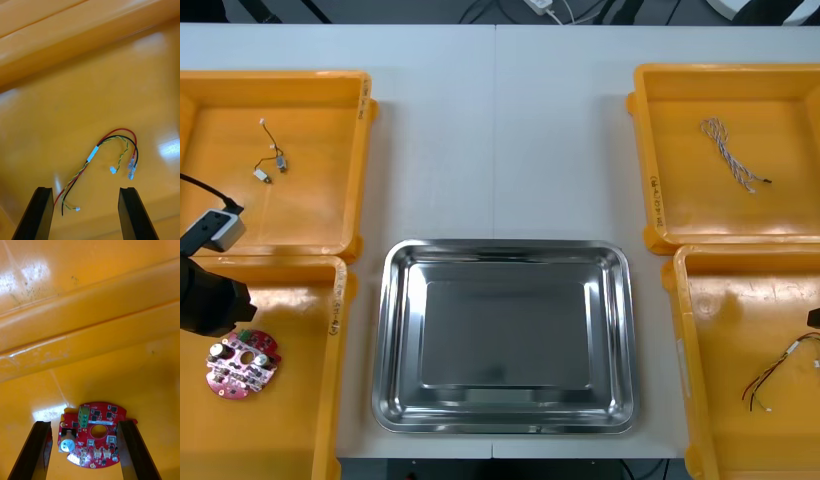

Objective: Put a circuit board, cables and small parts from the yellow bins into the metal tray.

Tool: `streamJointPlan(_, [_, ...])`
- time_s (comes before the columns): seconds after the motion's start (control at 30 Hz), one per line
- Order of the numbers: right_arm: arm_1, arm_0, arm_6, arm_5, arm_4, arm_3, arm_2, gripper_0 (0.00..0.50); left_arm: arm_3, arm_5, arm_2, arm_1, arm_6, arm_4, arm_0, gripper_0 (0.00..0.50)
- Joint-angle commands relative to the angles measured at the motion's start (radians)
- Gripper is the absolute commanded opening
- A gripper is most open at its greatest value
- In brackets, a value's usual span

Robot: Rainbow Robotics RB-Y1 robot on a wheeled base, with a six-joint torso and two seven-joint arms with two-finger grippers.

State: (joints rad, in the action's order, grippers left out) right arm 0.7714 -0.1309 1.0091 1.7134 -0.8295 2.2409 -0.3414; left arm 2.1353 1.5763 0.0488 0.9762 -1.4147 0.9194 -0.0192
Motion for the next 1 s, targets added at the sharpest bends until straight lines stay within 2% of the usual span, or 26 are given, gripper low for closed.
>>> streamJointPlan(0.03, [-0.05,-0.022,-0.056,-0.009,0.07,0.023,-0.03,0.5,0.003,-0.048,-0.007,0.016,-0.096,-0.025,0.022,0.5])
streamJointPlan(0.2, [-0.083,-0.022,-0.107,-0.009,0.105,0.012,-0.03,0.5,0.003,-0.068,-0.007,0.015,-0.115,-0.034,0.035,0.5])
streamJointPlan(0.33, [-0.109,-0.022,-0.161,-0.009,0.107,0.011,-0.03,0.5,0.003,-0.124,-0.007,0.016,-0.132,-0.04,0.07,0.5])
streamJointPlan(0.5, [-0.141,-0.024,-0.167,-0.015,0.128,-0.003,-0.028,0.5,0.003,-0.183,-0.007,0.016,-0.151,-0.043,0.11,0.5])
streamJointPlan(0.77, [-0.149,-0.024,-0.167,-0.092,0.104,-0.109,-0.028,0.5,0.003,-0.254,-0.007,0.015,-0.181,-0.042,0.165,0.5])
streamJointPlan(1.0, [-0.152,-0.024,-0.17,-0.129,0.093,-0.139,-0.008,0.5,0.005,-0.28,-0.007,0.015,-0.199,-0.043,0.2,0.5])
